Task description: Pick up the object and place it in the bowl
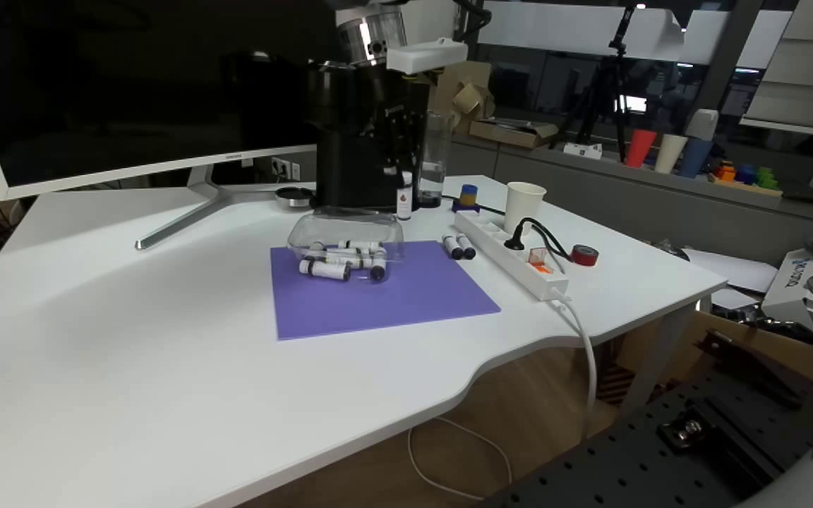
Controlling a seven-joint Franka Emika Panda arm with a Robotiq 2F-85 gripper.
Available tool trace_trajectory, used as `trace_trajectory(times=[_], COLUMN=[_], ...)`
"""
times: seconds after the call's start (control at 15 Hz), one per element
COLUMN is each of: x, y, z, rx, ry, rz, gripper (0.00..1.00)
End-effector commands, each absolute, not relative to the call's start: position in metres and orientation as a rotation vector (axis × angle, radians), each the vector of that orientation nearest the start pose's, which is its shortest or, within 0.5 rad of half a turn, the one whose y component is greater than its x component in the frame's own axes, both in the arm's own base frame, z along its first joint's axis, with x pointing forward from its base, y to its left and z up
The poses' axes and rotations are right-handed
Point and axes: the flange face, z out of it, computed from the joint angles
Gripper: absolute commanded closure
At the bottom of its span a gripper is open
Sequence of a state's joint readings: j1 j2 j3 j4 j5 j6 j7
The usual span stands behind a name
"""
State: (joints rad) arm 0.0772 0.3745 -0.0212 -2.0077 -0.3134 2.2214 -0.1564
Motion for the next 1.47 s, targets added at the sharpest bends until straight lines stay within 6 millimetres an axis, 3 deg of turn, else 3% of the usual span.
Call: trace_trajectory(times=[0.0,0.2,0.4,0.87,1.4], x=[0.578,0.581,0.59,0.615,0.628], y=[0.033,0.037,0.035,0.032,0.061], z=[0.287,0.297,0.291,0.249,0.211], rx=[-3.326,-3.324,-3.306,-3.266,-3.2], ry=[-0.638,-0.627,-0.626,-0.657,-0.84], rz=[0.279,0.277,0.301,0.35,0.345], gripper=[0.93,0.93,0.93,0.93,0.93])
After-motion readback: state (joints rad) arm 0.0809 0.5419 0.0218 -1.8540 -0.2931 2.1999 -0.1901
